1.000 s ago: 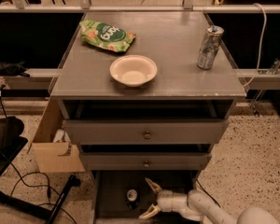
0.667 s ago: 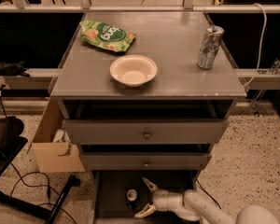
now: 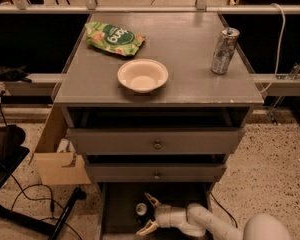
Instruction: Pick pepsi can from bottom drawer and place on counter
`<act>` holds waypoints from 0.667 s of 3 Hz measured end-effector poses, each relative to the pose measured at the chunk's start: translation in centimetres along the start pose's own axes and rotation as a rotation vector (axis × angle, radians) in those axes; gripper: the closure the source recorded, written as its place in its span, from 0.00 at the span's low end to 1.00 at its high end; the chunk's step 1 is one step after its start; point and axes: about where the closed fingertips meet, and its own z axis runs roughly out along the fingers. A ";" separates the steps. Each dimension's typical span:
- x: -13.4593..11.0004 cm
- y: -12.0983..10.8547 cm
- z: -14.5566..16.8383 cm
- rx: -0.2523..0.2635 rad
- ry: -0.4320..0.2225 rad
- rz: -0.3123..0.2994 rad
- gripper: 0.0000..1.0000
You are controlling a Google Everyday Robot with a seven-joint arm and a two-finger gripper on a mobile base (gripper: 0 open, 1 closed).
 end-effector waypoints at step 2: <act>0.0 0.0 0.0 0.000 0.000 0.000 0.50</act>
Offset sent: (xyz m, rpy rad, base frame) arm 0.0000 0.0002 0.0000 0.0001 0.0000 0.0003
